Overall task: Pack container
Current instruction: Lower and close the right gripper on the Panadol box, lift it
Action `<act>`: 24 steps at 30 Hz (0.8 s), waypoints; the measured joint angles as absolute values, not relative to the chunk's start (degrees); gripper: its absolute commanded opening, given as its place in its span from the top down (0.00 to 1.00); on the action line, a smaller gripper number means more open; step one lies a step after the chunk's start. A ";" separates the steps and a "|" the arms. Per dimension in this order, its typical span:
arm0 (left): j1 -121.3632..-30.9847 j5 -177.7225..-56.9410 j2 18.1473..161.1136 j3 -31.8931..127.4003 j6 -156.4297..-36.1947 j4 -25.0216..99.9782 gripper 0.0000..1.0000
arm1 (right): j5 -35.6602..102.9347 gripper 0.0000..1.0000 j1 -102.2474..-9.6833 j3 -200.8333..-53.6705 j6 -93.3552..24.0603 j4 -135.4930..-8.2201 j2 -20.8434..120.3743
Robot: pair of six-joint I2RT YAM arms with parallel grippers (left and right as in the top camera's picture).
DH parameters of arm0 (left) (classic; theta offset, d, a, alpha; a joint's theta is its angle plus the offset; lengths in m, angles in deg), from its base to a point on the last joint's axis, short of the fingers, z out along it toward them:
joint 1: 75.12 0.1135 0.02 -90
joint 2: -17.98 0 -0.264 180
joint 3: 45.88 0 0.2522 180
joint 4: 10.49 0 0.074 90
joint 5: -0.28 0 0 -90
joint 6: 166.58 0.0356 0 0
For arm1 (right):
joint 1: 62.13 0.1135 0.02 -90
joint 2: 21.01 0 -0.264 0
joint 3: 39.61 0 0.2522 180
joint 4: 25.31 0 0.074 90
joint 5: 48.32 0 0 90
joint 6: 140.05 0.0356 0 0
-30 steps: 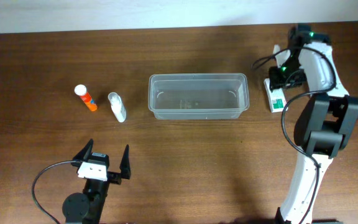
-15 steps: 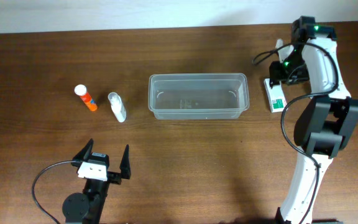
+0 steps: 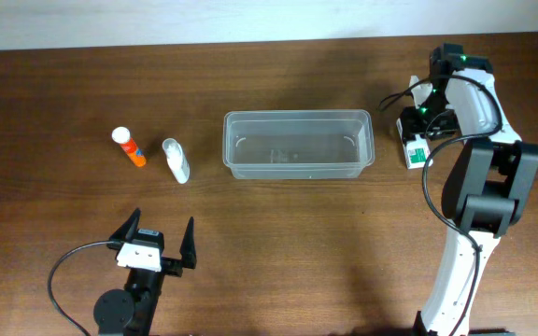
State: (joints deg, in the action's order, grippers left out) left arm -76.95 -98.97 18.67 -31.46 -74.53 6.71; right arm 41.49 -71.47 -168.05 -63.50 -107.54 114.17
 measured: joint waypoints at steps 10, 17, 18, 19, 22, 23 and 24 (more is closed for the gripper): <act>-76.95 -98.97 18.67 -31.46 -74.53 6.71 0.01 | 41.71 0.44 -71.45 -162.23 -63.50 -102.14 114.04; -76.95 -98.97 18.67 -31.46 -74.53 6.71 0.01 | 42.54 0.57 -71.52 -161.47 -63.35 -100.92 113.64; -76.95 -98.97 18.67 -31.46 -74.53 6.71 0.01 | 42.57 0.57 -71.52 -161.47 -63.35 -100.92 113.64; -76.95 -98.97 18.67 -31.46 -74.53 6.71 0.01 | 42.59 0.58 -71.52 -161.47 -63.35 -100.94 113.64; -76.95 -98.97 18.67 -31.46 -74.53 6.71 0.01 | 42.57 0.59 -71.49 -161.71 -63.35 -101.66 113.64; -76.95 -98.97 18.67 -31.46 -74.53 6.71 0.01 | 42.54 0.59 -71.49 -161.99 -63.35 -102.58 113.64; -76.95 -98.97 18.67 -31.46 -74.53 6.71 0.01 | 42.52 0.59 -71.47 -162.28 -63.35 -103.76 113.69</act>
